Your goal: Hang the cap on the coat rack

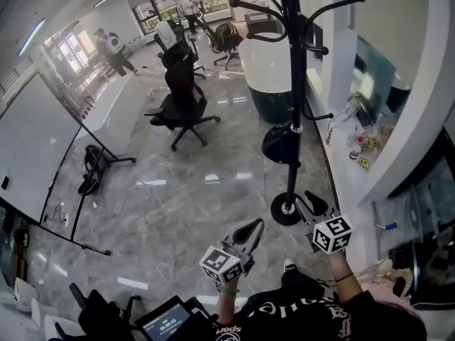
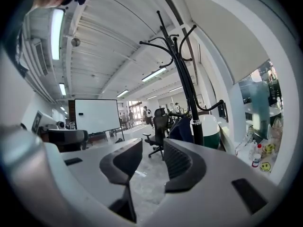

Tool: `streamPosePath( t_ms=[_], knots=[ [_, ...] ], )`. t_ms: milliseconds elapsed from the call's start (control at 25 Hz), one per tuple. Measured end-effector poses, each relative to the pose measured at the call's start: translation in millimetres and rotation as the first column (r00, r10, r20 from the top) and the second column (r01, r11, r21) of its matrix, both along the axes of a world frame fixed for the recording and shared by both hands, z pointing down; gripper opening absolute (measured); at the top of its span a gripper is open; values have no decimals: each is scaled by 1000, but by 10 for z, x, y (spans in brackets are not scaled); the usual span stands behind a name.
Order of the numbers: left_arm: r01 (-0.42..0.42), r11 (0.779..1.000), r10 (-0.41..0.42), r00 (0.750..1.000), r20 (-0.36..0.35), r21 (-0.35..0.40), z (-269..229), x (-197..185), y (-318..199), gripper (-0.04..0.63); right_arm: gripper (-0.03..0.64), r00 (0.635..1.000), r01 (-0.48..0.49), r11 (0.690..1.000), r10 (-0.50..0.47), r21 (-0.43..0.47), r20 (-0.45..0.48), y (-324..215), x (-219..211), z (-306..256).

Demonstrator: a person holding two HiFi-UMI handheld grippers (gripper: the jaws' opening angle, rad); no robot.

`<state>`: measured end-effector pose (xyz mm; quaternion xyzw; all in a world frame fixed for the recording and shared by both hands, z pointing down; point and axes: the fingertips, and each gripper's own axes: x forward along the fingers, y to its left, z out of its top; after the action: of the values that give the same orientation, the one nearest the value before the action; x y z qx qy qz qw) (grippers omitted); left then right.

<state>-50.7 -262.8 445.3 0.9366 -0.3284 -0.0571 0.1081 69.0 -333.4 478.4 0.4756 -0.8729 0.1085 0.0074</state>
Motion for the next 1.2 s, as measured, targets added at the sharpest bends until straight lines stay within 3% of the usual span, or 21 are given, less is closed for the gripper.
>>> streamPosePath(
  t_ms=[280,640,880,1200],
  knots=[
    [-95,995,95,995,11,-5,102,30,669,5,65,999,-30,999,31,-26,44,936,-152,139],
    [-151,987,152,988,5,-62,355,-235,1509,5,26,999,-23,993,19,-114,-31,1907,-614,456],
    [-152,988,150,988,-42,-38,233,-213,1692,5,26,999,-18,994,13,-105,-48,2203,-618,345],
    [-124,992,124,992,-35,8,68,-50,1733,5,26,999,-14,995,10,-97,-36,2332,-399,264]
  ],
)
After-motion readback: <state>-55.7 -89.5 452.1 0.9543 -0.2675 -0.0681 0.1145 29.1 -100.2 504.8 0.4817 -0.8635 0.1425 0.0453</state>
